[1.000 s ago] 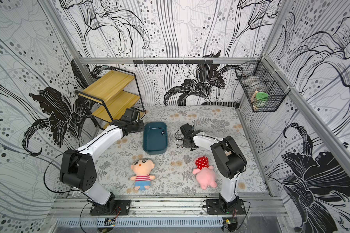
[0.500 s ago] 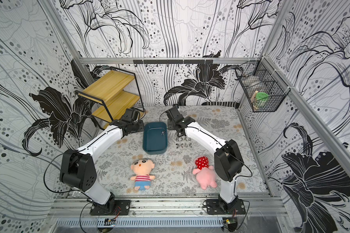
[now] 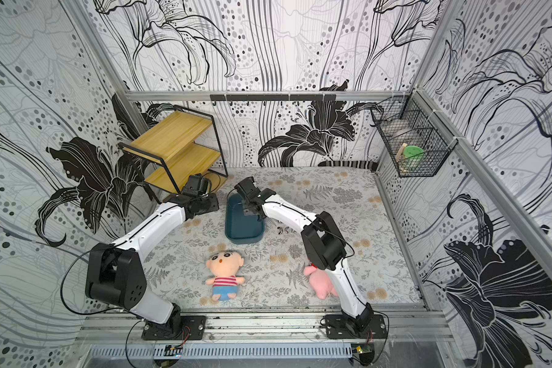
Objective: Take out the wing nut from the storage box
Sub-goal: Pick up the wing nut from the storage box.
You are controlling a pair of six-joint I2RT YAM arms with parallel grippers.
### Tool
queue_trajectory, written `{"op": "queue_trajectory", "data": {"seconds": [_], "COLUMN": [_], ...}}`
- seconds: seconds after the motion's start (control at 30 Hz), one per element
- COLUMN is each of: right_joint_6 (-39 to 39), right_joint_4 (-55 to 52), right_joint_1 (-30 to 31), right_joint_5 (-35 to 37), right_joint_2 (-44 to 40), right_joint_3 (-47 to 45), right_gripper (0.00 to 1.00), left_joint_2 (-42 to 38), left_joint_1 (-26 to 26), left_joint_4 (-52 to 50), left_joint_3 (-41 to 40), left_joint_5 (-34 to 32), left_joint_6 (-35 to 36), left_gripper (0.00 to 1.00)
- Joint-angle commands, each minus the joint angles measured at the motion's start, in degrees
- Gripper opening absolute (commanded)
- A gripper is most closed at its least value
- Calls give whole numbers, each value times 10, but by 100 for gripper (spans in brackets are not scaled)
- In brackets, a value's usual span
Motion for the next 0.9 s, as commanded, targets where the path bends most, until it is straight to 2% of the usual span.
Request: {"op": "queue_trajectory", "data": {"seconds": [0.0,0.4,0.87], "right_joint_6": [18,26,41], "right_joint_4": [-21,-76,-92], "right_joint_1": [0,5,6], "right_joint_5": [6,41,62], "right_joint_2": [21,102,134], "right_joint_3": [30,119,133], "right_gripper": [30,27,24], "left_joint_2": [-21,-38,-43], "left_joint_1": [7,26,34], "left_joint_4": [13,13,18], "left_joint_3": [-12,-19,-24], "left_joint_5": [-2,6,14], "left_joint_6": [2,10,13], "left_gripper": [39,40,40]}}
